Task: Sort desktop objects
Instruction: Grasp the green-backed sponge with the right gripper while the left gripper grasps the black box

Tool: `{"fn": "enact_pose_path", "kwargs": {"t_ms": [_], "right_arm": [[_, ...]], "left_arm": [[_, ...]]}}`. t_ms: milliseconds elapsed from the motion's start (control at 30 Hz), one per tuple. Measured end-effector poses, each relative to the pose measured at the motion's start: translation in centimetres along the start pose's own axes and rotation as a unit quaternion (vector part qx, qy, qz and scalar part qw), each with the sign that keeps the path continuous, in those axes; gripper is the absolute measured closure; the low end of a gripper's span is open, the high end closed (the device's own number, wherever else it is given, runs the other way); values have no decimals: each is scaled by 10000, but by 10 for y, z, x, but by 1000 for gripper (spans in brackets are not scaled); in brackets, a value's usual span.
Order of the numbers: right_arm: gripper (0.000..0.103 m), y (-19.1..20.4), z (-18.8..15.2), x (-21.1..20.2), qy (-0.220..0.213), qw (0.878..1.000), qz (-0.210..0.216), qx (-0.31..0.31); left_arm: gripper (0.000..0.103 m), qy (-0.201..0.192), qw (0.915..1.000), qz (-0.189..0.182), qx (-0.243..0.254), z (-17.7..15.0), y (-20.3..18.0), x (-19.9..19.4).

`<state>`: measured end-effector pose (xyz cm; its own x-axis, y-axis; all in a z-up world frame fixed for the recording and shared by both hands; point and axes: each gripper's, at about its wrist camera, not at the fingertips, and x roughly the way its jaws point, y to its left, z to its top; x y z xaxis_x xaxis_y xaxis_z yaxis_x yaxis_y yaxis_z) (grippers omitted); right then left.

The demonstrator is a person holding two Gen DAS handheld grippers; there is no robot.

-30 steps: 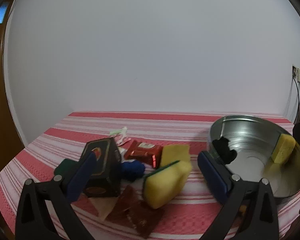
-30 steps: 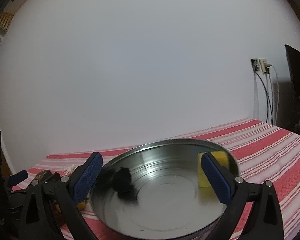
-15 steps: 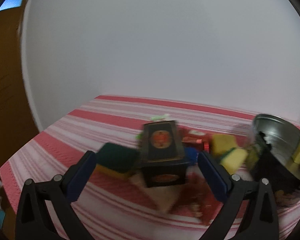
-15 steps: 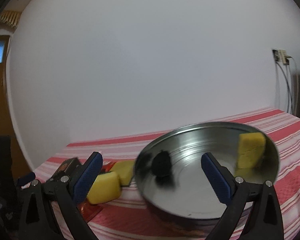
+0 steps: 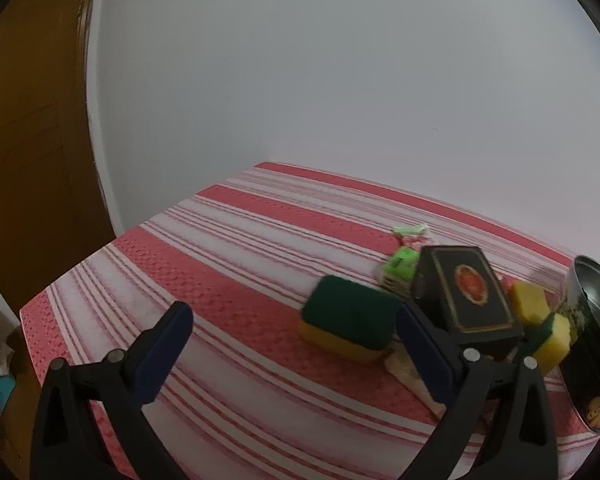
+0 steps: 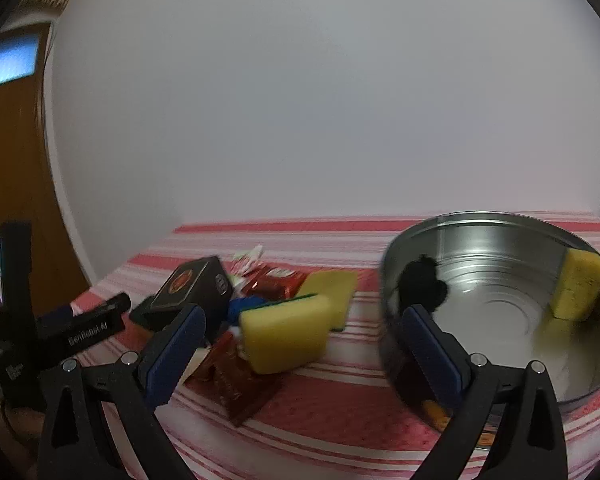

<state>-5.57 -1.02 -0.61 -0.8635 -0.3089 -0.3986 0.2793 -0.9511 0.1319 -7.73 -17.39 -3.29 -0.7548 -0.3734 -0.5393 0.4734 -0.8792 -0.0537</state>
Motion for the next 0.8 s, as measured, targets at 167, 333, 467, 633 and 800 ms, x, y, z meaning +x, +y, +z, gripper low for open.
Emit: {"fn": "enact_pose_path", "kwargs": {"t_ms": [167,333,467,633,800], "right_arm": [[3,14,0,19,461,9986,221,-113],[3,18,-1,40,877,9951,441,77],[3,16,-4,59,1281,9913,237,208],[3,11,-5,87,1780,9826,58,527],[5,15,-4,108,2058,9774,-49,484]], "left_arm": [[1,-14,10000,71,-57,2,4,2],[1,-59,9999,81,-17,4,7,3],[1,11,9999,19,-167,4,13,7],[1,54,9998,-34,-211,5,14,9],[1,59,9999,-41,-123,5,13,10]]}}
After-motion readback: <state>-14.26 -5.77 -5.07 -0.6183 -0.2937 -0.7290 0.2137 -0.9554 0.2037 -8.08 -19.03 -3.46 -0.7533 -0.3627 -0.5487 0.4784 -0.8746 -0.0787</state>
